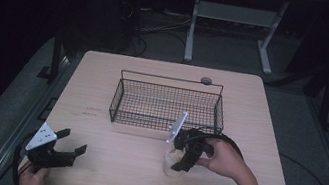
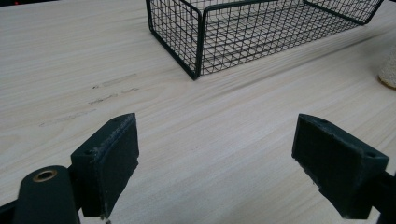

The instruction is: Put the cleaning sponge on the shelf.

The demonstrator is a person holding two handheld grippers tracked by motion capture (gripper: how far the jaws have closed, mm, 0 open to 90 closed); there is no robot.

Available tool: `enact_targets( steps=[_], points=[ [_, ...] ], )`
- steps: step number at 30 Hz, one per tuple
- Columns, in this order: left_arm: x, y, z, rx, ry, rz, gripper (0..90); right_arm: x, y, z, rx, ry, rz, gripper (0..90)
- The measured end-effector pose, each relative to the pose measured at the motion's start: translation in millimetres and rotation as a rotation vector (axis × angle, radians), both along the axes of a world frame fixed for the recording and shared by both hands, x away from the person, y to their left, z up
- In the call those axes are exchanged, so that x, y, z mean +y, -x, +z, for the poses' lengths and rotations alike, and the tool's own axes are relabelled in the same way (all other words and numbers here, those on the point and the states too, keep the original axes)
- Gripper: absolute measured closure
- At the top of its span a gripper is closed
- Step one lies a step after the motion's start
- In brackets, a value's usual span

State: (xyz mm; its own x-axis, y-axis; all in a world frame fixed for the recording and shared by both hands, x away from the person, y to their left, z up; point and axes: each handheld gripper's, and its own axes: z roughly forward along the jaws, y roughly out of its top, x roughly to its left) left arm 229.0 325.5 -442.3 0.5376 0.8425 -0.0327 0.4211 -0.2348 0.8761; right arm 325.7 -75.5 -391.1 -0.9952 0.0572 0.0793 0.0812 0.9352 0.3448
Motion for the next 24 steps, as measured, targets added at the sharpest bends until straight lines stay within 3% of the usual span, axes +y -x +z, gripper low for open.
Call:
enact_targets(
  steps=[13, 24],
  points=[
    [-1.0, -0.2, 0.2, -0.001, -0.005, -0.003, 13.9, -4.8, -0.7, 7.0, 0.005, -0.017, -0.004, 28.7],
    [-1.9, -0.7, 1.0, -0.002, -0.004, 0.005, 13.9, -2.4, -4.9, 27.9, -0.018, -0.013, 0.008, 28.7]
  ],
)
